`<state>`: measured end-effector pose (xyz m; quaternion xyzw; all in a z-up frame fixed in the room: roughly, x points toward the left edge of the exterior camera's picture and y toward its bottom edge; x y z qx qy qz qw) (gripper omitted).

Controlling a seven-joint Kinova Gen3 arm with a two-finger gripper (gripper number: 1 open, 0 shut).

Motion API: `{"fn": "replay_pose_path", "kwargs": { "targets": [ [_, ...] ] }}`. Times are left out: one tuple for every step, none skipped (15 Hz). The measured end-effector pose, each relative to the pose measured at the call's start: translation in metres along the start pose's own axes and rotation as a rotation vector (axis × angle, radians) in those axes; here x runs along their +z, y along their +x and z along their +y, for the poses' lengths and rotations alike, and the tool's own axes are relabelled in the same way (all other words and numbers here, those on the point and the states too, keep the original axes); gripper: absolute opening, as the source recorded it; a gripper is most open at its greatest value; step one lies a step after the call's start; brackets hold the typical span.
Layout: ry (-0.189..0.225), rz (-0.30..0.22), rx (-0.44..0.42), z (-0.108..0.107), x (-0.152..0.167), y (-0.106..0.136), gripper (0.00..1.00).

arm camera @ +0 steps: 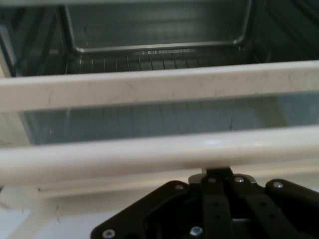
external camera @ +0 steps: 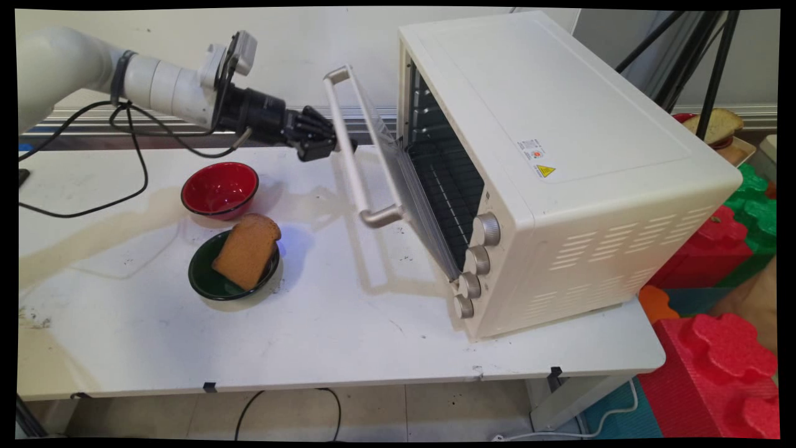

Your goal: Close the oven

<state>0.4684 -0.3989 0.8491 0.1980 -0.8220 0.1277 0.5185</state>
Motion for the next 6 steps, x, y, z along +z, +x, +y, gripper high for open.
{"fn": "replay_pose_path", "kwargs": {
  "targets": [
    [0.000, 0.012, 0.000, -0.0017, 0.0023, 0.0037, 0.00],
    [0.000, 0.019, 0.000, -0.0028, 0.0038, 0.0060, 0.00],
    [-0.001, 0.027, 0.001, -0.0042, 0.0054, 0.0087, 0.00],
    [-0.001, 0.031, 0.001, -0.0048, 0.0052, 0.0098, 0.00],
    [-0.002, 0.036, 0.002, -0.0058, 0.0057, 0.0116, 0.00],
    [-0.005, 0.040, 0.004, -0.0066, 0.0054, 0.0133, 0.00]
  ]
}}
